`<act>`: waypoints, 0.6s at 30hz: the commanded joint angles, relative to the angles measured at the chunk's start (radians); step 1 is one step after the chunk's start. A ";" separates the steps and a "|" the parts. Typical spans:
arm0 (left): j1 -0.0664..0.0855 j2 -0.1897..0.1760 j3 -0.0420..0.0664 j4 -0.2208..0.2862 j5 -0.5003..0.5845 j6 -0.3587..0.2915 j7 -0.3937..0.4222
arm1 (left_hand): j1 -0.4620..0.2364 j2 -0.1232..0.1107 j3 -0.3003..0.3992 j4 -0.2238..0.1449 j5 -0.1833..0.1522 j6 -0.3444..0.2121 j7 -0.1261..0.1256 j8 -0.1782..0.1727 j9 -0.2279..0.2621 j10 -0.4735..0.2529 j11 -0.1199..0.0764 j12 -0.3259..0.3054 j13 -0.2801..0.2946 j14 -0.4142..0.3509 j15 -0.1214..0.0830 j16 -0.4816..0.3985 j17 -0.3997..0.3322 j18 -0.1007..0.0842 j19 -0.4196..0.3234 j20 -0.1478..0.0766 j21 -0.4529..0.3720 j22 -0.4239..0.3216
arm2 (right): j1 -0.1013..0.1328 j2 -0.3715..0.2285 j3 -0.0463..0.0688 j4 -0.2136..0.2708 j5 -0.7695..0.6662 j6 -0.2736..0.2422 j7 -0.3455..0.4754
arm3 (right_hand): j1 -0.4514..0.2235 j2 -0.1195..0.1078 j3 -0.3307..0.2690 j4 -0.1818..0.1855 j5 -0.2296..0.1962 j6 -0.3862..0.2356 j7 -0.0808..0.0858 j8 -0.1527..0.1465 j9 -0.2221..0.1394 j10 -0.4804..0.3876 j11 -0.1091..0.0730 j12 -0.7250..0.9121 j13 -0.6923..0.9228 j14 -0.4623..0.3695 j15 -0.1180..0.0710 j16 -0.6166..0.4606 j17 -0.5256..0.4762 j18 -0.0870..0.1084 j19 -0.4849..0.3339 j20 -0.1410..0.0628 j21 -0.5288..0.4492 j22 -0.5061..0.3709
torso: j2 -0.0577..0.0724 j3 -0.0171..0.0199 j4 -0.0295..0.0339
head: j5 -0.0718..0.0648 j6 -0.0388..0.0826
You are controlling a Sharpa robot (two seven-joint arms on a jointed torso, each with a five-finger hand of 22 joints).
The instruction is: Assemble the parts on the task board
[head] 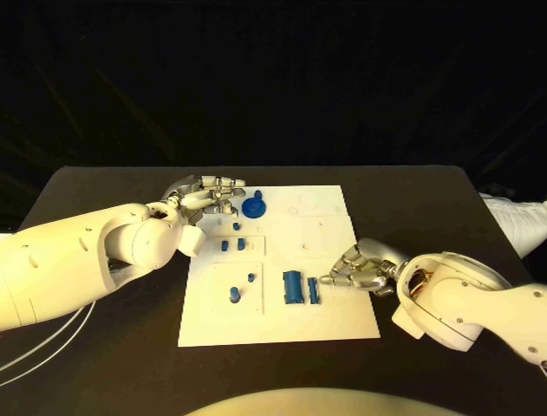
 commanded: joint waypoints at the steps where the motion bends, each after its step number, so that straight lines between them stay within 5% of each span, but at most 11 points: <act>1: 0.000 0.007 0.001 -0.004 0.020 0.061 0.053 | -0.018 -0.008 -0.013 0.008 0.003 -0.008 0.033 0.009 -0.001 -0.012 0.001 0.007 -0.002 -0.017 0.001 0.003 -0.003 0.010 -0.014 0.002 -0.006 -0.003 | 0.025 0.006 0.001 -0.051 0.447 -0.059 0.296 | 0.032 0.013 -0.001 -0.020 -0.018 -0.030 0.013 -0.014 -0.004 -0.104 0.011 -0.180 -0.128 0.055 0.012 -0.068 0.076 0.030 -0.057 0.009 -0.081 -0.126 | -0.020 -0.0076 -0.0039 | -0.005 0.013; 4: 0.000 0.011 0.001 -0.010 0.034 0.057 0.071 | -0.028 -0.002 -0.024 0.016 0.003 0.005 0.026 0.028 0.003 -0.007 -0.004 0.020 -0.002 -0.032 0.000 0.004 -0.006 0.012 -0.026 0.005 -0.016 -0.010 | 0.051 0.031 0.001 -0.128 0.665 -0.031 0.408 | 0.078 0.034 -0.001 -0.051 -0.010 -0.069 0.032 -0.032 -0.009 -0.230 0.031 -0.389 -0.288 -0.041 0.028 -0.309 -0.172 0.087 -0.209 0.024 -0.317 -0.452 | -0.032 -0.0113 -0.0051 | -0.008 0.030; 6: 0.000 0.013 0.001 -0.018 0.039 0.044 0.086 | -0.024 0.008 -0.021 0.016 0.004 0.037 0.018 0.048 0.008 0.012 -0.011 0.027 -0.003 -0.038 -0.005 -0.002 -0.012 0.013 -0.030 0.003 -0.021 -0.014 | 0.062 0.053 0.001 -0.181 0.760 -0.007 0.462 | 0.100 0.047 -0.003 -0.064 -0.007 -0.079 0.043 -0.036 -0.010 -0.261 0.045 -0.466 -0.363 -0.127 0.039 -0.520 -0.366 0.107 -0.282 0.037 -0.455 -0.603 | -0.039 -0.0168 -0.0092 | -0.006 0.043; 9: 0.000 0.020 0.001 -0.041 0.053 0.013 0.115 | -0.026 0.011 -0.016 0.018 0.005 0.073 0.003 0.062 0.008 0.045 -0.025 0.012 -0.017 -0.048 -0.013 -0.030 -0.032 0.015 -0.041 -0.005 -0.036 -0.025 | 0.079 0.094 0.001 -0.274 0.877 0.031 0.543 | 0.132 0.056 -0.023 -0.094 -0.006 -0.078 0.058 -0.035 -0.015 -0.277 0.066 -0.596 -0.529 -0.210 0.052 -0.796 -0.584 0.106 -0.293 0.059 -0.594 -0.695 | -0.051 -0.0245 -0.0125 | 0.002 0.072; 12: 0.000 0.028 0.002 -0.068 0.080 -0.011 0.132 | -0.035 0.006 -0.009 0.023 0.005 0.085 -0.004 0.048 0.001 0.071 -0.029 -0.036 -0.040 -0.073 -0.013 -0.103 -0.071 0.014 -0.073 -0.009 -0.075 -0.051 | 0.091 0.131 0.002 -0.357 0.935 0.068 0.599 | 0.163 0.070 -0.024 -0.117 -0.011 -0.077 0.059 -0.041 -0.028 -0.289 0.074 -0.668 -0.630 -0.255 0.067 -0.892 -0.641 0.105 -0.316 0.073 -0.687 -0.756 | -0.059 -0.0259 -0.0110 | 0.003 0.087; 15: 0.000 0.040 0.002 -0.099 0.113 -0.027 0.138 | -0.054 -0.009 -0.008 0.037 0.004 0.058 -0.001 0.007 -0.006 0.053 -0.017 -0.111 -0.042 -0.129 0.011 -0.246 -0.139 0.007 -0.146 0.006 -0.150 -0.103 | 0.099 0.175 0.007 -0.457 0.932 0.151 0.646 | 0.202 0.094 -0.009 -0.141 -0.014 -0.066 0.062 -0.068 -0.060 -0.269 0.085 -0.739 -0.748 -0.326 0.094 -1.036 -0.736 0.105 -0.368 0.093 -0.814 -0.834 | -0.068 -0.0271 -0.0099 | 0.007 0.111; 18: 0.000 0.057 0.003 -0.134 0.136 -0.035 0.146 | -0.064 -0.018 -0.023 0.047 0.003 0.064 0.003 -0.017 -0.005 0.061 -0.004 -0.167 -0.042 -0.161 0.039 -0.404 -0.208 0.000 -0.220 0.033 -0.240 -0.173 | 0.103 0.218 0.014 -0.541 0.916 0.209 0.679 | 0.221 0.099 -0.004 -0.158 -0.011 -0.054 0.069 -0.094 -0.103 -0.236 0.100 -0.810 -0.872 -0.337 0.112 -1.187 -0.847 0.107 -0.376 0.116 -0.927 -0.911 | -0.076 -0.0250 -0.0084 | 0.008 0.120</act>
